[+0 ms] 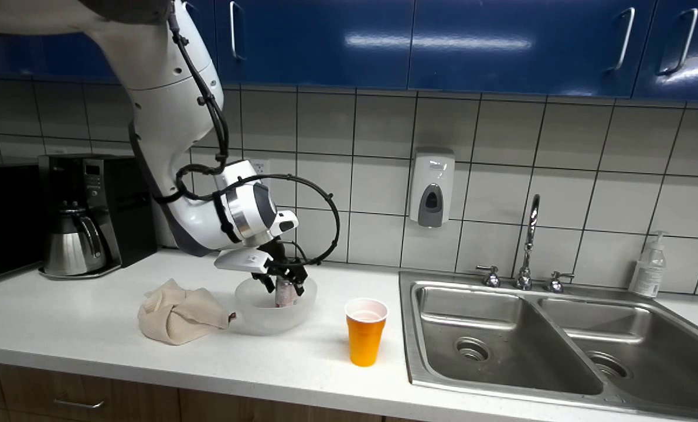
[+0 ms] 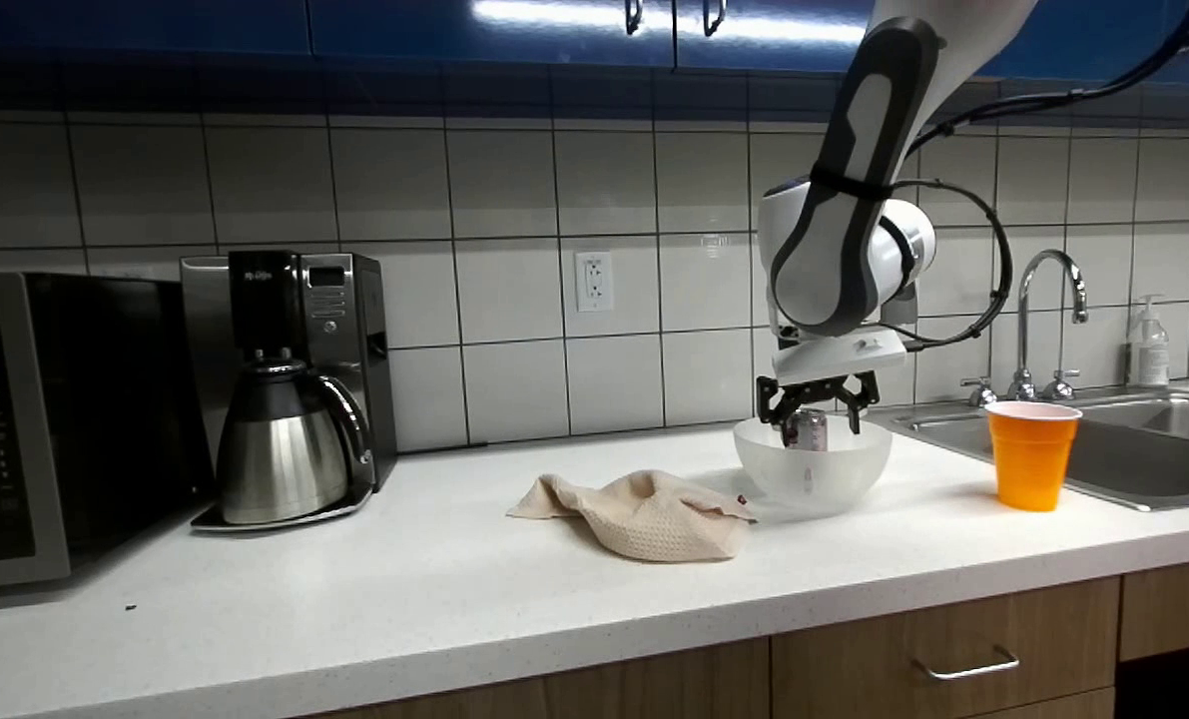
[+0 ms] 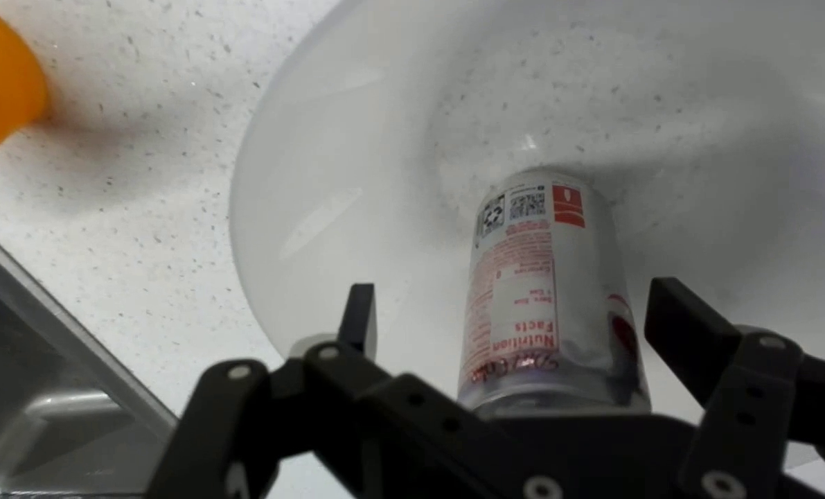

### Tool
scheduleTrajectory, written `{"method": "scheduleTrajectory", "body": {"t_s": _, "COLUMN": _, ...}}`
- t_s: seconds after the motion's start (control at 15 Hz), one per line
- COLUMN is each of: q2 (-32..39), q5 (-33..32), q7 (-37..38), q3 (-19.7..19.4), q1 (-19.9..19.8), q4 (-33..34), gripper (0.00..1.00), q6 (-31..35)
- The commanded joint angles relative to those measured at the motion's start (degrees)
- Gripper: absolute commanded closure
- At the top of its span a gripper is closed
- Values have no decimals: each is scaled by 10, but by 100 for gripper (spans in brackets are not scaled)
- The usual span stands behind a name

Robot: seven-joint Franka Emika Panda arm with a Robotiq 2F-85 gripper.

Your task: Bring the can closer to the cup

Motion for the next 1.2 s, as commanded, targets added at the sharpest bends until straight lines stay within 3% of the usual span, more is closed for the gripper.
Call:
{"method": "scheduleTrajectory", "body": {"t_s": 0.0, "q2": 21, "q5": 28, "q7": -5, "q3": -47, "q1": 50, "q4": 29, "gripper": 0, "q6": -18}}
{"method": "scheduleTrajectory", "body": {"t_s": 0.27, "q2": 33, "q5": 41, "q7": -5, "q3": -76, "q1": 80, "q4": 39, "gripper": 0, "q6": -18}}
{"method": "scheduleTrajectory", "body": {"t_s": 0.33, "q2": 36, "q5": 46, "q7": -7, "q3": -77, "q1": 81, "q4": 39, "gripper": 25, "q6": -16}}
{"method": "scheduleTrajectory", "body": {"t_s": 0.4, "q2": 36, "q5": 48, "q7": -7, "q3": -82, "q1": 86, "q4": 40, "gripper": 26, "q6": -16}}
{"method": "scheduleTrajectory", "body": {"t_s": 0.67, "q2": 32, "q5": 50, "q7": -11, "q3": -94, "q1": 95, "q4": 36, "gripper": 57, "q6": -11}}
{"method": "scheduleTrajectory", "body": {"t_s": 1.13, "q2": -3, "q5": 38, "q7": -16, "q3": -114, "q1": 106, "q4": 16, "gripper": 60, "q6": -11}}
